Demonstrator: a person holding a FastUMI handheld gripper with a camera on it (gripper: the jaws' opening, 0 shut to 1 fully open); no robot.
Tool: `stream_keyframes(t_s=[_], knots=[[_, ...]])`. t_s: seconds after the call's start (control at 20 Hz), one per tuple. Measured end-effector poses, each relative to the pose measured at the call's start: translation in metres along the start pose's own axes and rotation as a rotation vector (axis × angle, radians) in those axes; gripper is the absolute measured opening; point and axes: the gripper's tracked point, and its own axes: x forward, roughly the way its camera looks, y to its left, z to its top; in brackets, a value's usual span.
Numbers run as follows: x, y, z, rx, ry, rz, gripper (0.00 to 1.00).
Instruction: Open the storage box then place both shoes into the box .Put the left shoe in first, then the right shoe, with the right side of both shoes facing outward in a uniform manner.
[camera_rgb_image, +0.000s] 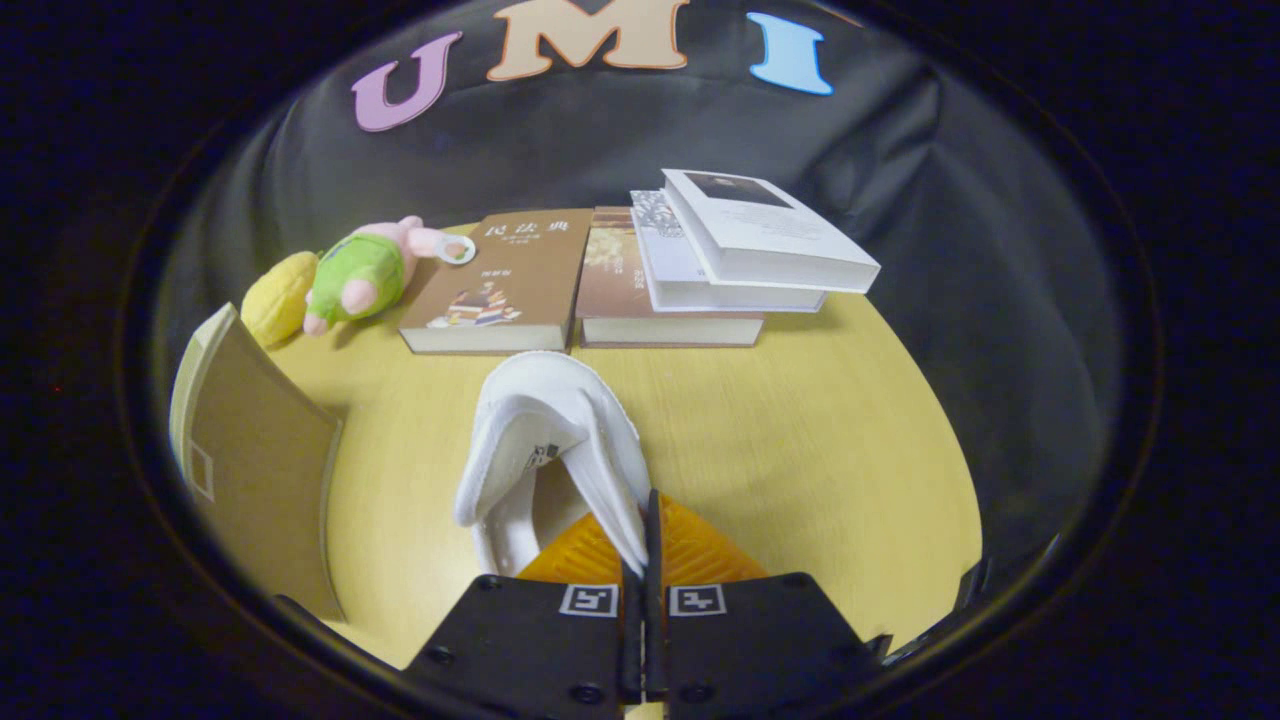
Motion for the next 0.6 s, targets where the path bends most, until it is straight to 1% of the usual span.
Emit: stream_keyframes(t_s=[0.2, 0.4, 0.6], knots=[[-0.035, 0.009, 0.014, 0.052, -0.020, 0.048, 0.05], [-0.083, 0.041, 0.029, 0.124, -0.038, 0.156, 0.05], [-0.128, 0.084, 0.035, 0.139, -0.028, 0.276, 0.05]])
